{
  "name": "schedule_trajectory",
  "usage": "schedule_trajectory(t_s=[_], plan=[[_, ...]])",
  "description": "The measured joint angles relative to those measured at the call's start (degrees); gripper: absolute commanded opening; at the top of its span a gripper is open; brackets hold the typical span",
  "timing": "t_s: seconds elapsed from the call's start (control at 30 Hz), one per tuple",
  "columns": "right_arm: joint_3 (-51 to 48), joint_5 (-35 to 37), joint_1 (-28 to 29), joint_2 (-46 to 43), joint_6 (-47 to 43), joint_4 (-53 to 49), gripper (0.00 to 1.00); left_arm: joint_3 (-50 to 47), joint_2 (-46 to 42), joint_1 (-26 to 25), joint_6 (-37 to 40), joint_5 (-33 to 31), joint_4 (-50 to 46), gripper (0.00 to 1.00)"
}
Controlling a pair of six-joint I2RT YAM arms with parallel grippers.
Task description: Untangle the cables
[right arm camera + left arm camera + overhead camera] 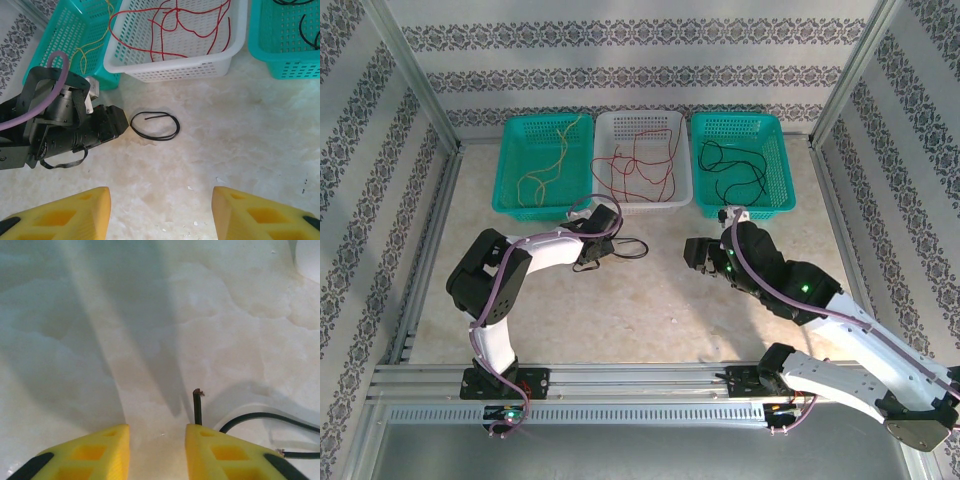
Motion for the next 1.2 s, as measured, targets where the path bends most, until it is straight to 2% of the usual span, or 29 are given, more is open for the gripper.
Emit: schedule_trajectory(t_s=[0.13,0.3,0.5,0.6,0.73,1.07,1.2], plan=[[-0.5,0.0,0.0,0.0,0.0,0.0,0.57,-0.5,0.0,-0.8,0.9,-0.1,3.1,0.38],[-0.9,0.0,0.0,0.1,0.0,0.2,0.56,0.6,1.1,-1.9,2.3,1.4,8.0,0.38],[-0.9,0.0,0.0,0.3,0.0,0.2,0.56,4.1,4.7,-1.5,2.1,1.5,9.4,0.38],[-0.9,0.0,0.0,-0.2,0.0,0.1,0.56,5.2,5.1,-1.4,1.7,1.1,8.4,0.45],[-1.0,0.3,0.0,-0.9,0.0,0.1,0.56,4.8,4.4,-1.4,1.4,-0.5,6.9,0.49],[-1.0,0.4,0.0,-0.8,0.0,0.1,0.56,5.1,3.9,-1.4,1.9,-3.1,2.3,0.45],[-1.0,0.4,0.0,-0.8,0.0,0.1,0.56,7.6,5.9,-1.4,2.1,-3.1,1.6,0.39]])
